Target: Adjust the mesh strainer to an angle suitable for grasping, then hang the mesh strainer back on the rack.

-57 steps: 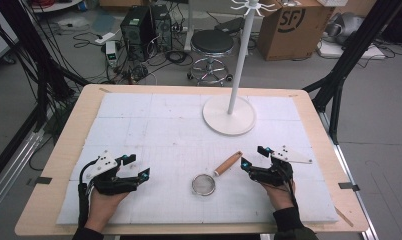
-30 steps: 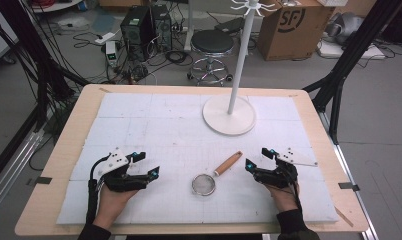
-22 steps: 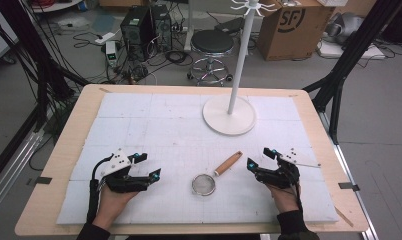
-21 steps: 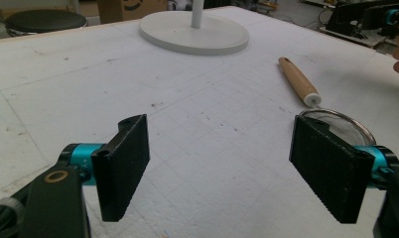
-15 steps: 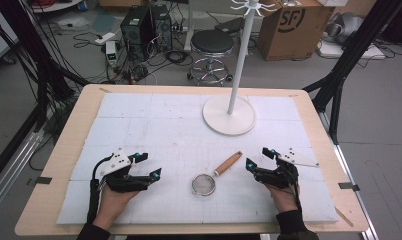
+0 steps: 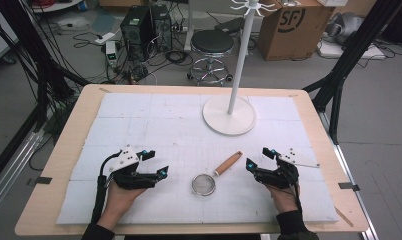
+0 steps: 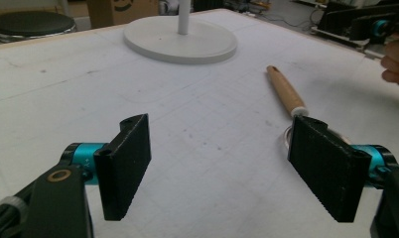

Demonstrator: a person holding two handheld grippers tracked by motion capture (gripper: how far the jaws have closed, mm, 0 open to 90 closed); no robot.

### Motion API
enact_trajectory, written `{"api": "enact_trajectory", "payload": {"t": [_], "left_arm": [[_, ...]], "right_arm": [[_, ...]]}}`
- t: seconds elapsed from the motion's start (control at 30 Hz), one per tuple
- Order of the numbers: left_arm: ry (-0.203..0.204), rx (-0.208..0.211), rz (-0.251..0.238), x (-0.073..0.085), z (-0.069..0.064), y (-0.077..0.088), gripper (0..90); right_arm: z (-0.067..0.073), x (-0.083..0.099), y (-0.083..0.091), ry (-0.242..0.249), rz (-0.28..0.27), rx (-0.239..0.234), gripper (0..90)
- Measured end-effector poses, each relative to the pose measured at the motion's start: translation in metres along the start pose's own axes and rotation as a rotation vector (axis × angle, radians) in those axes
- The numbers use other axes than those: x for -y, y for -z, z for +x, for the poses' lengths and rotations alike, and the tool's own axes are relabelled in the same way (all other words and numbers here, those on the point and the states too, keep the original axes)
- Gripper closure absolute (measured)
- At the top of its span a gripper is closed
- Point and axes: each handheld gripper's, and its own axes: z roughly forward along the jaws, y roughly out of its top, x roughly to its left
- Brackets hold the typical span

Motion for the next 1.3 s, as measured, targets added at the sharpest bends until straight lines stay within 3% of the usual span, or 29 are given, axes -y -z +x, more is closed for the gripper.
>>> {"api": "enact_trajectory", "payload": {"t": [0.13, 0.23, 0.43, 0.53, 0.7, 0.87, 1.07, 1.23, 1.3], "left_arm": [[0.031, 0.053, 0.01, -0.011, -0.011, -0.01, 25.0], [0.032, 0.067, 0.03, -0.016, -0.017, -0.018, 25.1], [0.075, 0.102, 0.04, -0.03, -0.02, -0.034, 25.4], [0.046, 0.112, 0.063, -0.038, -0.026, -0.045, 25.4], [0.059, 0.177, 0.11, -0.045, -0.037, -0.07, 25.5], [0.032, 0.206, 0.176, -0.047, -0.05, -0.098, 25.2], [0.028, 0.227, 0.272, -0.045, -0.061, -0.133, 26.1], [0.025, 0.231, 0.317, -0.045, -0.065, -0.15, 28.7], [0.006, 0.22, 0.357, -0.043, -0.067, -0.157, 29.8]], "right_arm": [[-0.001, -0.001, 0.0, 0.001, -0.007, 0.001, 18.4], [-0.001, -0.001, 0.0, -0.003, -0.008, -0.003, 18.4], [0.0, -0.001, 0.0, -0.002, -0.009, -0.007, 18.4], [-0.001, -0.001, 0.0, -0.001, -0.011, -0.012, 18.4], [-0.002, -0.005, 0.003, -0.019, -0.034, -0.039, 18.4], [-0.002, -0.009, 0.01, -0.027, -0.062, -0.062, 18.4], [-0.01, -0.009, 0.02, -0.063, -0.094, -0.063, 18.4], [-0.013, -0.009, 0.022, -0.071, -0.105, -0.053, 18.4], [-0.013, -0.009, 0.022, -0.069, -0.108, -0.053, 18.4]]}}
